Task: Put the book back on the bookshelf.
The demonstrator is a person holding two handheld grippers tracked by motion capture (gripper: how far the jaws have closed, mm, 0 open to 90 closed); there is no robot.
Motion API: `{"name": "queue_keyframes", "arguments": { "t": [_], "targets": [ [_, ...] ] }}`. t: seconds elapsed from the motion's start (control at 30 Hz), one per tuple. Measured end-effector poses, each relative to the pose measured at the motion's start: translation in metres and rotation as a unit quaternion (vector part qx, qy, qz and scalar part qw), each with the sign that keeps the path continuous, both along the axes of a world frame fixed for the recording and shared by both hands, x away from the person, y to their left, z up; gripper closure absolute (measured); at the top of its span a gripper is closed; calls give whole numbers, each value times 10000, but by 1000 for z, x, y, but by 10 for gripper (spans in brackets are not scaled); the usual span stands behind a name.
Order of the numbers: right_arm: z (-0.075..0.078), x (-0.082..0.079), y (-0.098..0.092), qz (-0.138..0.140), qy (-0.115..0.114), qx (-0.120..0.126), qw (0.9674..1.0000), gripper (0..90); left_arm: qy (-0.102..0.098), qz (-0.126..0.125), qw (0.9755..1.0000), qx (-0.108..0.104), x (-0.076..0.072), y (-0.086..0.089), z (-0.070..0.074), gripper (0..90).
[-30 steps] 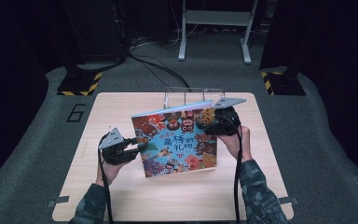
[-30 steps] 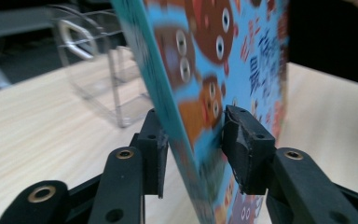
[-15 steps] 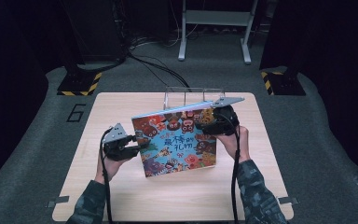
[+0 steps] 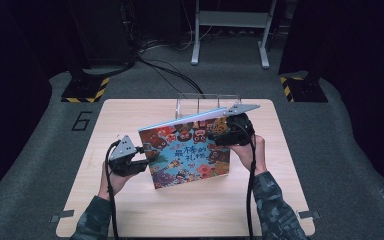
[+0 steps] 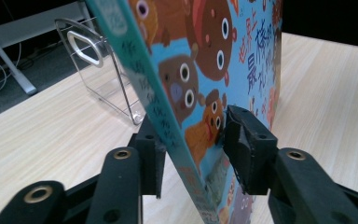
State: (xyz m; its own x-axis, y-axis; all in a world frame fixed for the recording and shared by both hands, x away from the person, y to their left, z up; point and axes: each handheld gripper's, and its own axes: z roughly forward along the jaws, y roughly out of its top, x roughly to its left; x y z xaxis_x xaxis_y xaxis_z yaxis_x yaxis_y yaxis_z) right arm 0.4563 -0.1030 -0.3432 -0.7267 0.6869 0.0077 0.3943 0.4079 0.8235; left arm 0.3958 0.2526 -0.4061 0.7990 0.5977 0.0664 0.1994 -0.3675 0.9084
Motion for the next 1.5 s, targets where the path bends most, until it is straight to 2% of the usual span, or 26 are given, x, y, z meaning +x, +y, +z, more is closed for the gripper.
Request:
{"name": "queue_keyframes", "arguments": {
  "t": [0.13, 0.2, 0.23, 0.33, 0.43, 0.53, 0.57, 0.73, 0.8, 0.87, 0.9, 0.93, 1.0, 1.03, 1.07, 1.13, 1.2, 1.27, 1.43, 1.5],
  "targets": [
    [0, 1, 0, 58, 7, 28, 10000, 260, 5, -97, 9997, -236, 7, -4, 15, 508],
    [0, 1, 0, 71, 32, 25, 10000, 259, -85, -37, 9998, -170, 8, -6, 19, 561],
    [0, 1, 0, 65, 58, 28, 10000, 262, -46, -54, 9999, -149, 9, -5, 20, 564],
    [0, 1, -2, -83, -17, -170, 9998, 246, -110, -104, 9999, -71, 7, -4, 21, 589],
    [0, 2, -8, -169, 34, -21, 9998, 246, -103, -163, 9998, -50, 7, -3, 21, 615],
    [-2, 4, -10, -253, 24, -20, 9997, 194, -75, -239, 9997, -32, 7, -2, 21, 638],
    [-3, 4, -11, -290, 38, 10, 9996, 160, -122, -277, 9995, -14, 8, 0, 21, 642],
    [-10, 15, -10, -145, 126, 119, 9997, 141, -106, -369, 9993, 0, 7, 1, 22, 654],
    [-13, 18, -8, -83, 131, 160, 9998, 146, -44, -373, 9993, 10, 7, 0, 23, 654],
    [-15, 18, -6, -54, 124, 225, 9997, 149, -4, -339, 9993, 170, 7, -1, 26, 642],
    [-15, 19, -5, -46, 78, 218, 9997, 147, 97, -305, 9994, 160, 7, -4, 28, 636],
    [-16, 19, -4, -46, 57, 237, 9997, 146, 96, -315, 9993, 190, 8, -4, 30, 635],
    [-17, 18, -4, -81, 54, 263, 9996, 146, 285, -398, 9988, 58, 10, -6, 35, 607],
    [-17, 18, -4, -88, 45, 289, 9995, 145, 323, -446, 9985, 7, 12, -7, 36, 562],
    [-17, 18, -4, -105, 53, 300, 9995, 147, 473, -534, 9974, -87, 14, -9, 38, 540],
    [-18, 17, -4, -109, 43, 313, 9994, 147, 519, -551, 9971, -94, 17, -12, 40, 482],
    [-18, 17, -4, -112, 25, 303, 9995, 149, 471, -495, 9977, 32, 18, -14, 43, 548],
    [-17, 16, -3, -97, 21, 299, 9995, 153, 440, -465, 9980, 0, 20, -15, 46, 634],
    [-17, 16, 2, -124, -55, 212, 9997, 152, 530, -586, 9968, -125, 21, -18, 50, 709],
    [-17, 16, 3, -162, -55, 238, 9996, 154, 506, -605, 9969, -75, 19, -19, 51, 724]
  ]
}}
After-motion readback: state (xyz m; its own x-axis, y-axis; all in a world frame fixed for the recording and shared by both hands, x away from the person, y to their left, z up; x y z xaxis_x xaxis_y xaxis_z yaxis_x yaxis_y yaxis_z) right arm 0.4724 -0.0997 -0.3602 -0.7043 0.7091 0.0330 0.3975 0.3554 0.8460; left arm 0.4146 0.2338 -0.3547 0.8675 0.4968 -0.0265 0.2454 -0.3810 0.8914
